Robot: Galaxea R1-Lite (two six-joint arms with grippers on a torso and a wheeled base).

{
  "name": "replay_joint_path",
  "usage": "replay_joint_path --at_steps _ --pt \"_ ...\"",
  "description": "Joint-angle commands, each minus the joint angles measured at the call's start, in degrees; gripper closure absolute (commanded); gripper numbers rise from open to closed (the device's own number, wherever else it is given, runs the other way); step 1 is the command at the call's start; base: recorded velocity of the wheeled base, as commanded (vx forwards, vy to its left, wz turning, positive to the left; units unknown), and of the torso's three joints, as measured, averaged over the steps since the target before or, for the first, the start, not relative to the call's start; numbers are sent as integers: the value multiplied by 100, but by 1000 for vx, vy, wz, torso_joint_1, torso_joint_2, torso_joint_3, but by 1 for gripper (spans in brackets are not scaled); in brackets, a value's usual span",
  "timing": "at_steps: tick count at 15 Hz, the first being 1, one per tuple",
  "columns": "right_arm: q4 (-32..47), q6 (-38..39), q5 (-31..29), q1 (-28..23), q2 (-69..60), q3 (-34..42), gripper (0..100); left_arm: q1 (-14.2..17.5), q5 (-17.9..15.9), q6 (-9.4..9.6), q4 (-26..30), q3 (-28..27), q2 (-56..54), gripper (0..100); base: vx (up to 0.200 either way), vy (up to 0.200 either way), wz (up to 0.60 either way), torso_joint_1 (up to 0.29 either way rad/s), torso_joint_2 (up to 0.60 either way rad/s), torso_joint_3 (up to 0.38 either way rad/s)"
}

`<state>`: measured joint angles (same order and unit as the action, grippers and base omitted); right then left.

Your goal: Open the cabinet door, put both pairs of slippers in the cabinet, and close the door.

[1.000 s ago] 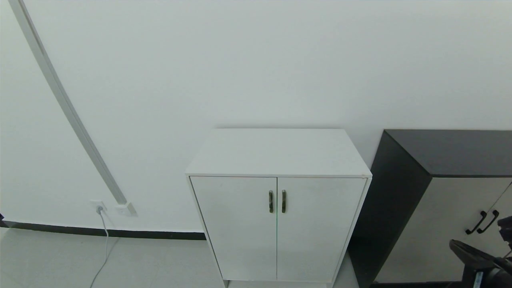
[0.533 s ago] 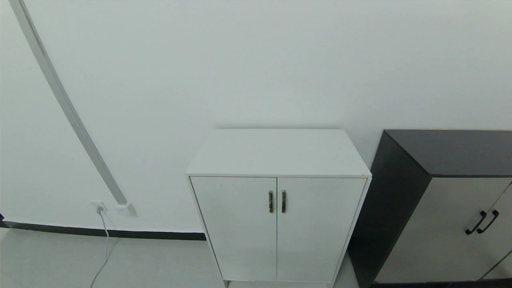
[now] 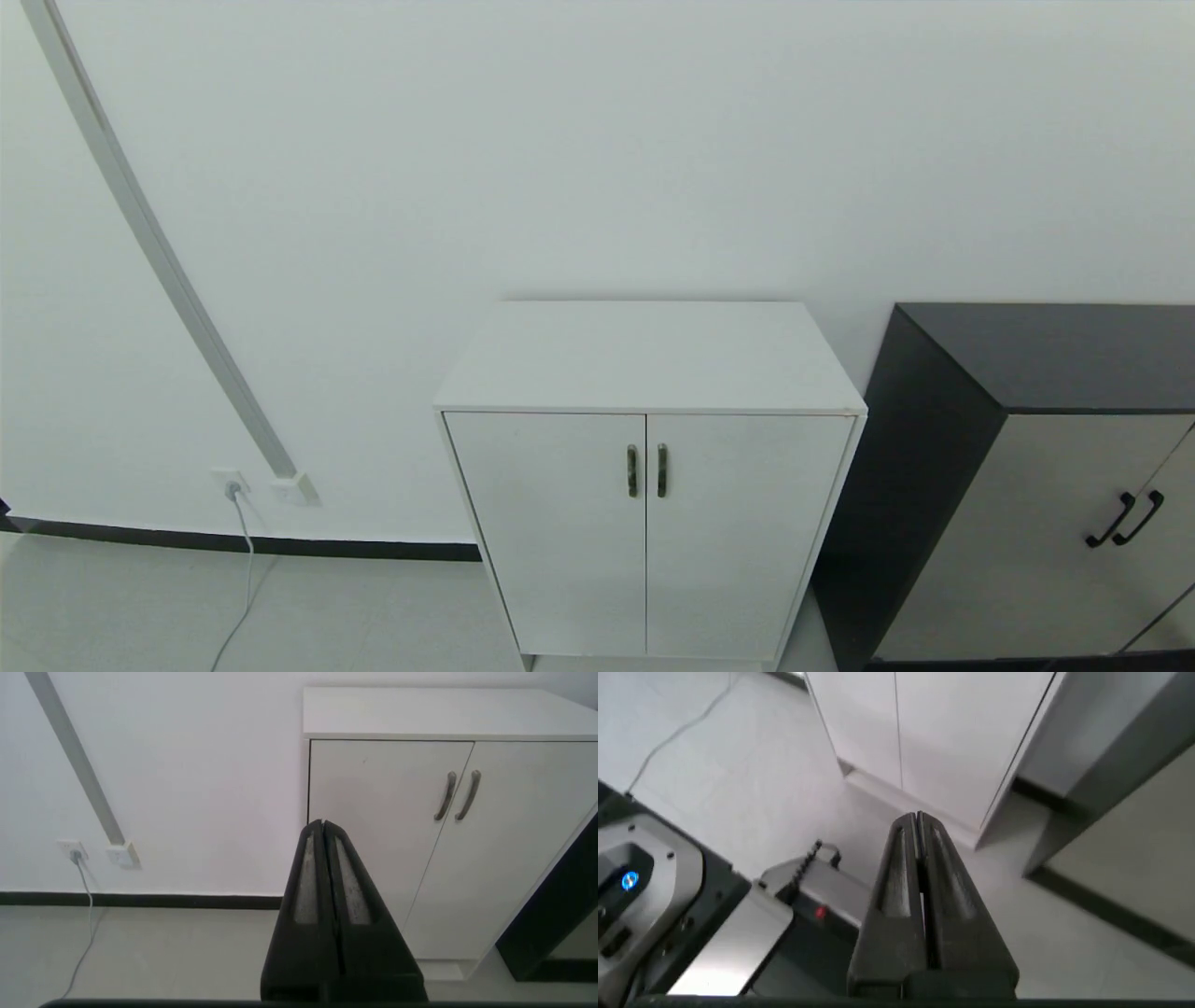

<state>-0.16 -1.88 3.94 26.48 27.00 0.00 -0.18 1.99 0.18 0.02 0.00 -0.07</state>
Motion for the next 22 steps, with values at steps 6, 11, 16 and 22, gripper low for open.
replay_joint_path --at_steps 6,11,16,22 --pt "-2 3 -25 -1716 -986 0 100 1 3 -9 -2 0 7 100 0 0 0 0 0 0" --pt "-2 30 -33 -2815 -1944 0 100 1 12 -18 -2 0 7 100 0 0 0 0 0 0" --pt "-11 232 -33 -2859 -2331 0 100 1 12 -18 -2 0 7 100 0 0 0 0 0 0" --pt "-28 451 -51 -2630 -2674 0 100 1 12 -27 -2 0 7 100 0 0 0 0 0 0"
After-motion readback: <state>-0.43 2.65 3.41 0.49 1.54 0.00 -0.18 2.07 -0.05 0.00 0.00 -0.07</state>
